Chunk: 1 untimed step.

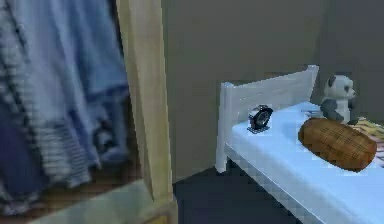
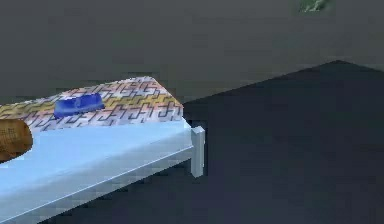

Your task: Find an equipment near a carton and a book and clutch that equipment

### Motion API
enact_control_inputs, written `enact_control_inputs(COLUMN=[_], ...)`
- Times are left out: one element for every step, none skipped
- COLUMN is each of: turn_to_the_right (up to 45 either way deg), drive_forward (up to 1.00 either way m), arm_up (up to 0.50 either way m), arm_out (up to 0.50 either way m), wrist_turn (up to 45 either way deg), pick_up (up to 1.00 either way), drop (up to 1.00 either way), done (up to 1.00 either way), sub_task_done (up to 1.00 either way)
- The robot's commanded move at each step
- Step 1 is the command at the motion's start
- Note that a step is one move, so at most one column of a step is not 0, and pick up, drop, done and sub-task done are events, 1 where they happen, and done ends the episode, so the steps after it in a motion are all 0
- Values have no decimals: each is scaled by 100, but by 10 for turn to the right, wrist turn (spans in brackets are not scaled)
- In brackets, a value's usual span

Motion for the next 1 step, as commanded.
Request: enact_control_inputs(turn_to_the_right=[-450], drive_forward=[0], arm_up=[0], arm_out=[0], wrist_turn=[0], pick_up=[0], drop=[0], done=[0], sub_task_done=[0])
